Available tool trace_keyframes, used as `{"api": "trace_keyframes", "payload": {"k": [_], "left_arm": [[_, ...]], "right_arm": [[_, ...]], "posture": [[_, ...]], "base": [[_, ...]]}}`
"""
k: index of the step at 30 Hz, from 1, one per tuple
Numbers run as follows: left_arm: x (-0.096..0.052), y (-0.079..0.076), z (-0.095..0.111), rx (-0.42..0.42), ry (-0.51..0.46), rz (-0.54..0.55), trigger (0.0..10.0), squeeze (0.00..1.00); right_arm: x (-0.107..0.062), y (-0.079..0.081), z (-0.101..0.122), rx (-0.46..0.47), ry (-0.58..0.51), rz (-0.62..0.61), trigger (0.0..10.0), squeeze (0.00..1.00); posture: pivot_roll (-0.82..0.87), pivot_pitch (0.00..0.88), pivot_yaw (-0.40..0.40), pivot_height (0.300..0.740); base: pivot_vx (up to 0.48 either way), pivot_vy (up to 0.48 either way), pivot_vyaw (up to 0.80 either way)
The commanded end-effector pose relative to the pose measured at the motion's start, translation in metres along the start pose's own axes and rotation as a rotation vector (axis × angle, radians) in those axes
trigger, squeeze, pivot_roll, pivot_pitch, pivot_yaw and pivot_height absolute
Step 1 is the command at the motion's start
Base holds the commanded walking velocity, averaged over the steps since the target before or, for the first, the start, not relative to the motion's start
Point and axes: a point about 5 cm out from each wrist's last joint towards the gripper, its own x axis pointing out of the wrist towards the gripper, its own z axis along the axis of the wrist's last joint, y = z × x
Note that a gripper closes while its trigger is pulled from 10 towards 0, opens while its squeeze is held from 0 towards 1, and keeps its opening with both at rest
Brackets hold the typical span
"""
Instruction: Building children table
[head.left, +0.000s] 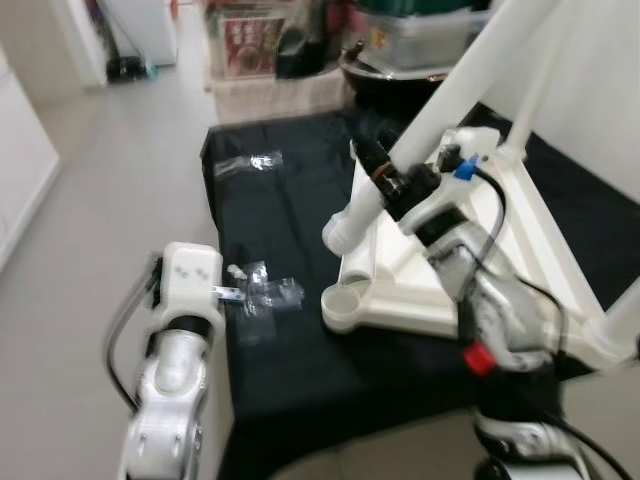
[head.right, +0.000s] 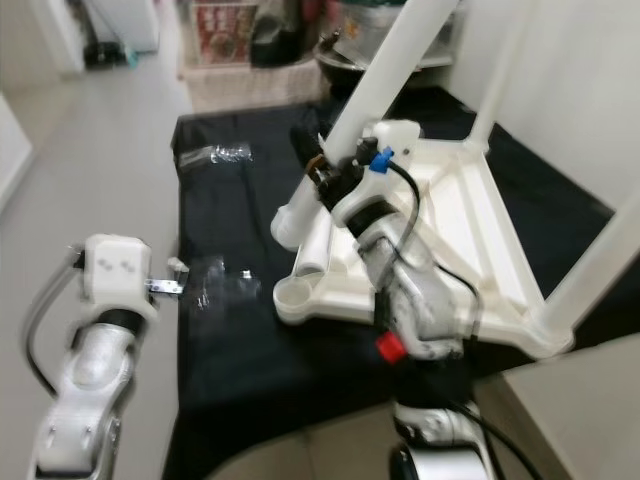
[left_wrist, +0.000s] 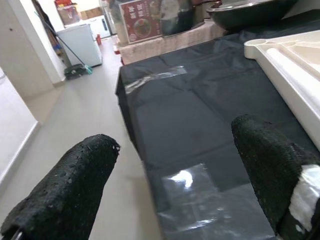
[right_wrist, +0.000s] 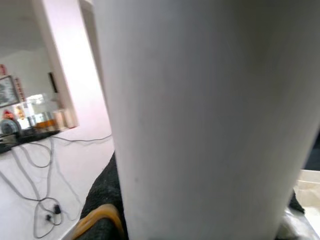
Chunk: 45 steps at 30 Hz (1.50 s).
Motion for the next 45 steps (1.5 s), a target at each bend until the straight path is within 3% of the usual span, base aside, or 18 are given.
{"api": "trace_keyframes", "payload": {"k": [1,6,9,12,16,21,23,27,28,30,34,35,37,44,45], "left_arm": [[-0.002,0.004,-0.006,0.011,0.031,0.011,10.0,0.00],[-0.008,-0.005,-0.011,-0.009,0.055,-0.057,10.0,0.00],[-0.016,-0.017,-0.010,-0.061,0.052,-0.190,10.0,0.00],[-0.022,-0.024,-0.006,-0.087,0.034,-0.258,10.0,0.00],[-0.035,-0.034,0.000,-0.132,0.027,-0.346,10.0,0.00],[-0.063,-0.053,0.001,-0.154,0.053,-0.488,10.0,0.00],[-0.067,-0.055,0.002,-0.162,0.059,-0.505,10.0,0.00],[-0.079,-0.064,0.005,-0.156,0.065,-0.588,10.0,0.00],[-0.079,-0.064,0.005,-0.156,0.065,-0.588,10.0,0.00],[-0.081,-0.063,0.007,-0.146,0.066,-0.606,10.0,0.00],[-0.083,-0.062,0.008,-0.142,0.067,-0.605,10.0,0.00],[-0.085,-0.061,0.009,-0.139,0.070,-0.605,10.0,0.00],[-0.086,-0.061,0.008,-0.138,0.077,-0.603,10.0,0.00],[-0.089,-0.061,0.009,-0.133,0.085,-0.610,10.0,0.00],[-0.091,-0.061,0.008,-0.122,0.089,-0.613,10.0,0.00]], "right_arm": [[0.004,0.008,-0.001,0.018,0.009,0.041,10.0,0.00],[0.011,0.004,-0.004,-0.009,0.060,0.105,10.0,0.00],[0.029,-0.008,-0.008,-0.102,0.111,0.100,10.0,0.00],[0.041,-0.014,-0.007,-0.138,0.135,0.084,10.0,0.00],[0.058,-0.019,-0.005,-0.144,0.168,0.122,10.0,0.00],[0.073,-0.014,-0.003,-0.035,0.229,0.354,10.0,0.00],[0.074,-0.013,-0.002,-0.026,0.231,0.389,10.0,0.00],[0.076,-0.003,0.001,0.014,0.245,0.602,10.0,0.00],[0.076,-0.003,0.001,0.014,0.245,0.602,10.0,0.00],[0.076,0.003,-0.001,-0.016,0.285,0.721,10.0,0.00],[0.076,0.005,0.000,-0.019,0.289,0.784,10.0,0.00],[0.073,0.009,0.003,-0.022,0.293,0.894,10.0,0.00],[0.071,0.011,0.006,0.003,0.296,0.981,10.0,0.00],[0.069,0.010,0.010,-0.022,0.332,1.066,10.0,0.00],[0.066,0.005,0.008,-0.090,0.385,1.068,10.0,0.00]], "posture": [[0.10,0.003,-0.021,0.740],[0.10,0.007,-0.021,0.740],[0.11,0.020,-0.023,0.740],[0.12,0.042,-0.028,0.740],[0.13,0.075,-0.035,0.740],[0.15,0.145,-0.045,0.740],[0.15,0.145,-0.045,0.740],[0.17,0.185,-0.048,0.740],[0.17,0.185,-0.048,0.740],[0.18,0.214,-0.042,0.740],[0.18,0.218,-0.040,0.740],[0.18,0.225,-0.038,0.740],[0.18,0.228,-0.035,0.740],[0.19,0.232,-0.037,0.740],[0.19,0.233,-0.036,0.740]], "base": [[0.000,0.000,0.00],[0.000,0.000,0.00],[0.000,0.000,0.00],[0.000,0.000,0.00],[0.000,0.000,0.00],[0.000,0.000,0.00],[0.000,0.000,0.00],[0.000,0.000,0.00],[0.000,0.000,0.00],[0.000,0.000,0.00],[0.000,0.000,0.00],[0.000,0.000,0.00],[0.000,0.000,0.00],[0.000,0.000,0.00],[0.000,0.000,0.00]]}}
